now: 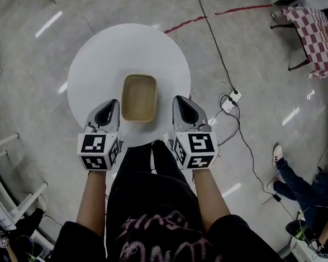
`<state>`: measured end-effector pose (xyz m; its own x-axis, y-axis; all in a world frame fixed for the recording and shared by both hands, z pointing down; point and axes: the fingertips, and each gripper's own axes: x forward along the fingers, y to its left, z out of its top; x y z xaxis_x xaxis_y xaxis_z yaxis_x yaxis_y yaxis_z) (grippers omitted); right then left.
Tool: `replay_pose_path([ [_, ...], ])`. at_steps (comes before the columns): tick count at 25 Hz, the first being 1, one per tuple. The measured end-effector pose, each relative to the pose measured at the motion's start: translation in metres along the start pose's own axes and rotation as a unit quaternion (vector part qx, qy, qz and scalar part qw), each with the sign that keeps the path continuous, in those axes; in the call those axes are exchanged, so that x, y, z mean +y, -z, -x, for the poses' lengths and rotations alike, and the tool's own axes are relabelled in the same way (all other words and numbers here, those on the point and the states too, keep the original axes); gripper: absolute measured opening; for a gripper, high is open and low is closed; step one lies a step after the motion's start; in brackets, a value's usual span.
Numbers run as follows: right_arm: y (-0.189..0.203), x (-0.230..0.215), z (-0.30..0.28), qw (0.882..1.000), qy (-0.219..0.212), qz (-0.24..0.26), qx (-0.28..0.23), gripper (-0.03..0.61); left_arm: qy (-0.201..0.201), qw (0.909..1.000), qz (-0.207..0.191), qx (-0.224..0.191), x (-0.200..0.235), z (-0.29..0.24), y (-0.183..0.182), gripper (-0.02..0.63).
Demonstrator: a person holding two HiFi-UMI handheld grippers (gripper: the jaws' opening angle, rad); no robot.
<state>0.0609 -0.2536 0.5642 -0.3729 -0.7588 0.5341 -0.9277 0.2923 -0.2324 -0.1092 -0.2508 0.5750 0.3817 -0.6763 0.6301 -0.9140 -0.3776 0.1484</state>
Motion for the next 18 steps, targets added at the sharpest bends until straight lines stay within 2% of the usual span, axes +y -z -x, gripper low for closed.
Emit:
replay_pose_path([
  [10, 0.024, -0.009, -0.012, 1.000, 0.002, -0.010, 0.021, 0.006, -0.003, 0.9997, 0.010, 0.021, 0.007, -0.020, 0.019, 0.000],
  [18, 0.037, -0.005, -0.020, 0.999, 0.000, -0.014, 0.030, 0.007, 0.008, 0.9989, 0.021, 0.042, 0.009, -0.032, 0.035, 0.056],
])
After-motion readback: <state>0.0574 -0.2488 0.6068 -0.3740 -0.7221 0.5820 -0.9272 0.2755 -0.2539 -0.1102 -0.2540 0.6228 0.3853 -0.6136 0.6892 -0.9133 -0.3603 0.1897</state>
